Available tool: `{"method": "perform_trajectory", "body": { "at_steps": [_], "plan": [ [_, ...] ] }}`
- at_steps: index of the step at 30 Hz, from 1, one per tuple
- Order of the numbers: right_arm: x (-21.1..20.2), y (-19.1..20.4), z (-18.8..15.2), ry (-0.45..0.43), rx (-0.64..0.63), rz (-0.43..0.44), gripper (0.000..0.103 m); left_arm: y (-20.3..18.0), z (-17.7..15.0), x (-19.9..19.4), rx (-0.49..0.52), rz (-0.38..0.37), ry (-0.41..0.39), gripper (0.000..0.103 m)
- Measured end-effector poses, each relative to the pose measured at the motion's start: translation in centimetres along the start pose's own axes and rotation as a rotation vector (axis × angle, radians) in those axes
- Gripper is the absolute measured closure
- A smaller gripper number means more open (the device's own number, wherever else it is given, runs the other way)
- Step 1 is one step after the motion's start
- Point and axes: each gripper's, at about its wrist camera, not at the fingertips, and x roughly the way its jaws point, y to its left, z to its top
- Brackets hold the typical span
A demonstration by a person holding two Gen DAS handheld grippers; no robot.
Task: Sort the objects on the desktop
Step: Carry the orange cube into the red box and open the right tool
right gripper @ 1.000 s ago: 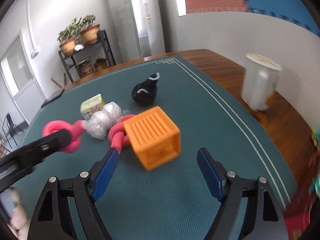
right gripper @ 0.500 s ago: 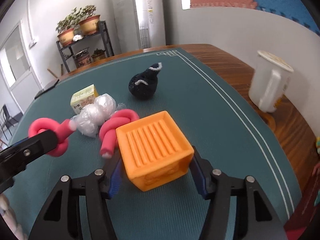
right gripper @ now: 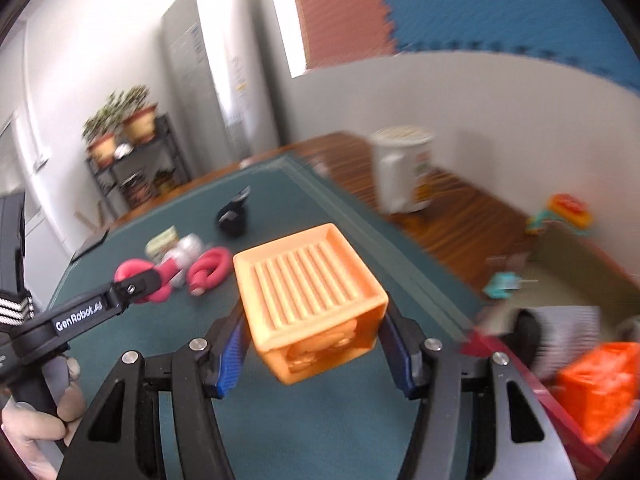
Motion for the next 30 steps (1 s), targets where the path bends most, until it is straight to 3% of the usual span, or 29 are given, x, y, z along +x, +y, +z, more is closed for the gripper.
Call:
{"method": "perform_trajectory", "body": {
  "at_steps": [10, 19, 30],
  "plan": [
    [-6.5, -9.1, -0.8, -0.108, 0.193, -0.242, 0.04, -2.1, -0.4, -1.1, 0.043, -0.053, -0.007, 0.045],
    [-7.4, -13.0, -0.7, -0.133, 0.223, -0.402, 0.039, -3.4, -0.6, -2.3, 0.074, -0.083, -0.021, 0.045],
    [-6.4, -14.8, -0.2, -0.106, 0.212, -0.454, 0.041, -4.1, -1.0, -2.4, 0.091, -0.092, -0.015, 0.045]
  ]
}}
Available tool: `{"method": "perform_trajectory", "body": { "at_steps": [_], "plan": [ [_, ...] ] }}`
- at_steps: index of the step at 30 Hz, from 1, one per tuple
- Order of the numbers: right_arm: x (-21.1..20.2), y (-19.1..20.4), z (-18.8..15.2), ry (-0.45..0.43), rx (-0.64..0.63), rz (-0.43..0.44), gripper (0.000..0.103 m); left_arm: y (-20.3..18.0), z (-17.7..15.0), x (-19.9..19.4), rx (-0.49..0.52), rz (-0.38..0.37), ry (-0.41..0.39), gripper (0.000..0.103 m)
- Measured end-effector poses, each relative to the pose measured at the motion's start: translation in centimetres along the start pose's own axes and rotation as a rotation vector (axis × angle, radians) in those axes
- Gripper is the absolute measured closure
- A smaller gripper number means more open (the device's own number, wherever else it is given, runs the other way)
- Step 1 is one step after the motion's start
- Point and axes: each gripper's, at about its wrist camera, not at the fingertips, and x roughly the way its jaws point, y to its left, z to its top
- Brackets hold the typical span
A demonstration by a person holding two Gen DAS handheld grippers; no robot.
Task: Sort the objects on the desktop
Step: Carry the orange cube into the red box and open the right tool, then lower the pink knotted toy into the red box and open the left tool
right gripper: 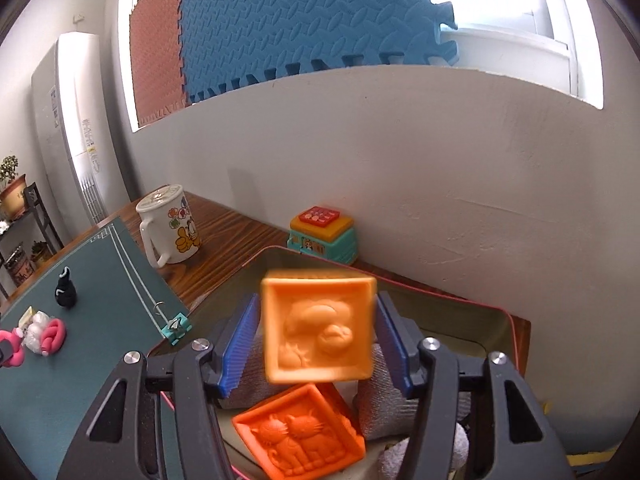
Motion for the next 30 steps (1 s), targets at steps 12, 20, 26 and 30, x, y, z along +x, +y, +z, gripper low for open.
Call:
{"method": "perform_trajectory", "body": {
  "at_steps": [12, 20, 26, 30],
  "plan": [
    [-3.2, 0.2, -1.8, -0.009, 0.03, 0.068, 0.041, -0.6, -0.3, 0.2, 0.018, -0.006, 0.007, 0.045],
    [-6.4, 3.5, -5.2, -0.02, -0.04, 0.174, 0.041, -1.4, -0.7, 0.4, 0.04, -0.021, 0.021, 0.045],
    [-6.8, 4.7, -7.7, 0.027, -0.097, 0.234, 0.041, -2.7, -1.3, 0.4, 0.077, -0.023, 0.027, 0.045],
    [-7.3, 2.4, -8.1, 0.023, -0.051, 0.244, 0.041, -4.7, -2.1, 0.0, 0.145, -0.034, 0.025, 0.045]
  ]
}}
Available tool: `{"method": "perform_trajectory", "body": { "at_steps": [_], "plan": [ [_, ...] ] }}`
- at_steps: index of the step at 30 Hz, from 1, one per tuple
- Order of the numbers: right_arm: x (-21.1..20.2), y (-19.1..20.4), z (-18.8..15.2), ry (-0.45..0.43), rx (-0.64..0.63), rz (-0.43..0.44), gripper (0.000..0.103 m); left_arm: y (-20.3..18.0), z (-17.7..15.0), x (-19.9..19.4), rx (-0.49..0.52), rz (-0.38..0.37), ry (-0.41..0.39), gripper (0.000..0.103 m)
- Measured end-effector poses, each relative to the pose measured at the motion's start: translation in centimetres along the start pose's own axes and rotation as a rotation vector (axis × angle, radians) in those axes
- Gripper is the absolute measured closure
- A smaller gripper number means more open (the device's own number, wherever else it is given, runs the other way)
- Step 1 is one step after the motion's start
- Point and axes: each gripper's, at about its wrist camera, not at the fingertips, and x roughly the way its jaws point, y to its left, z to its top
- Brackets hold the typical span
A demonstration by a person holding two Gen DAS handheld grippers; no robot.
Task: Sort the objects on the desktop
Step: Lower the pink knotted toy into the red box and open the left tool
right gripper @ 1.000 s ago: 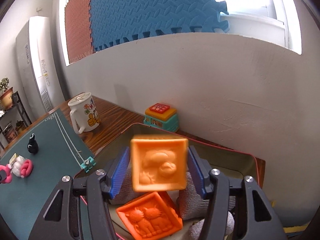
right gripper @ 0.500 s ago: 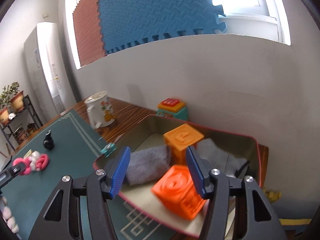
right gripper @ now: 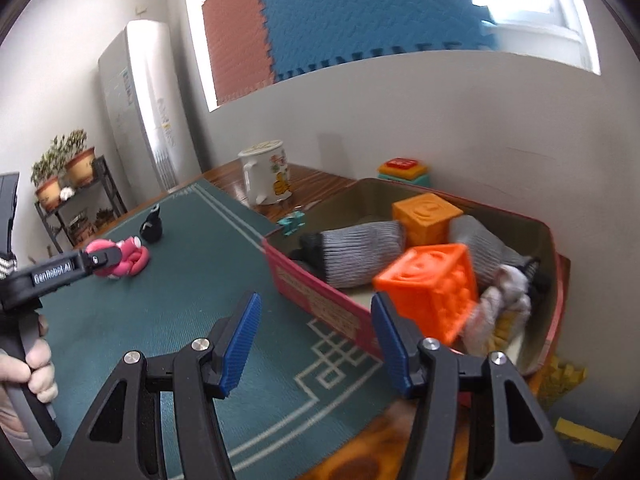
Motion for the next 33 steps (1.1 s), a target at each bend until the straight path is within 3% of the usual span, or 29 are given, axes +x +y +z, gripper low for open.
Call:
{"method": "perform_trajectory", "body": {
  "at_steps": [9, 18, 28, 31, 33],
  "plan": [
    [-1.0, -6.3, -1.0, -0.013, 0.13, -0.015, 0.041, -6.7, 0.2, -0.2, 0.065, -0.103, 0.029, 0.045],
    [-3.2, -9.3, -1.2, -0.077, 0.136, -0.018, 0.041, -15.0, 1.1, 2.0, 0.145, -0.187, 0.041, 0.045],
    [-3.7, -11.8, -1.6, -0.087, 0.158, -0.02, 0.041, -20.9, 0.2, 6.0, 0.238, -0.2, 0.104, 0.045],
    [-3.8, -12.3, -1.6, -0.091, 0.17, -0.02, 0.041, -21.1, -0.1, 6.9, 0.233, -0.192, 0.134, 0.041],
    [-3.8, -12.3, -1.5, -0.092, 0.169, -0.017, 0.041, -20.7, -0.1, 7.1, 0.205, -0.195, 0.154, 0.022]
  ]
}}
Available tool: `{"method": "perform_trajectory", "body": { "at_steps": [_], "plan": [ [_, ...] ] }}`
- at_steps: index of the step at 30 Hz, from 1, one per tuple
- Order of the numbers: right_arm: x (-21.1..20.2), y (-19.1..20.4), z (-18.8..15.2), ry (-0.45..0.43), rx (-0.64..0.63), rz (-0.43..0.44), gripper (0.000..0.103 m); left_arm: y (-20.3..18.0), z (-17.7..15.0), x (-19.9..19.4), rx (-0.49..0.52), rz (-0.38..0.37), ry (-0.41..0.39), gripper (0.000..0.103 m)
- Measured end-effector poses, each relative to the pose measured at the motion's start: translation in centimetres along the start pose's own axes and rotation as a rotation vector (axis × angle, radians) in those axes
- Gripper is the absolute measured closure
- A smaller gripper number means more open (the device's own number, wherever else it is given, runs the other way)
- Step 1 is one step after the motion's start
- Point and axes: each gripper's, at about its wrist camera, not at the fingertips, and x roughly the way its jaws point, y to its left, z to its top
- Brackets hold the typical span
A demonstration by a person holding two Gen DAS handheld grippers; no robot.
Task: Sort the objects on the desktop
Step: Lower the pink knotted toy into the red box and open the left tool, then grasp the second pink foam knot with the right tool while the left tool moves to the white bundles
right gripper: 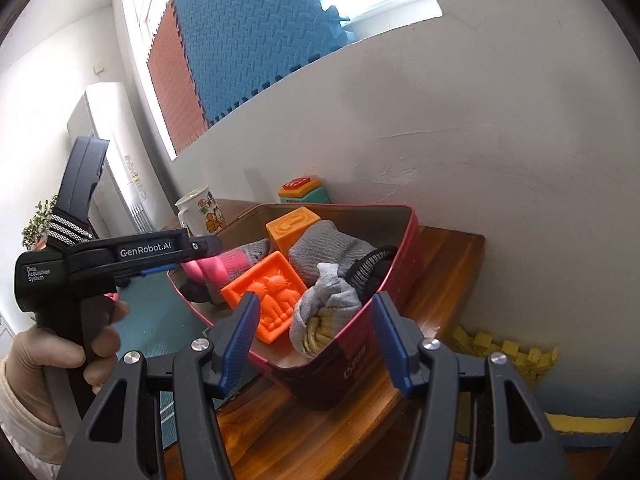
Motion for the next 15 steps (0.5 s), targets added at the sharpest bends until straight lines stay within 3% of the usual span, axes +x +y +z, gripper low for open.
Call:
{"method": "perform_trajectory", "body": {
  "at_steps": [5, 9, 12, 15],
  "plan": [
    [0.1, 1.5, 0.1, 0.004, -0.02, 0.026, 0.033, 2.5, -0.2, -1.6, -0.086, -0.005, -0.012, 0.021],
    [0.2, 4.0, 0.3, 0.005, -0.05, 0.074, 0.031, 6.5, -1.2, -4.4, -0.171, 0.035, -0.05, 0.021],
    [0.7, 6.5, 0.4, 0.017, -0.082, 0.124, 0.029, 10.5, -2.5, -6.3, -0.23, 0.107, -0.071, 0.021],
    [1.5, 9.8, 0.7, 0.038, -0.124, 0.19, 0.028, 15.2, -4.2, -8.2, -0.283, 0.234, -0.086, 0.021]
  ]
}}
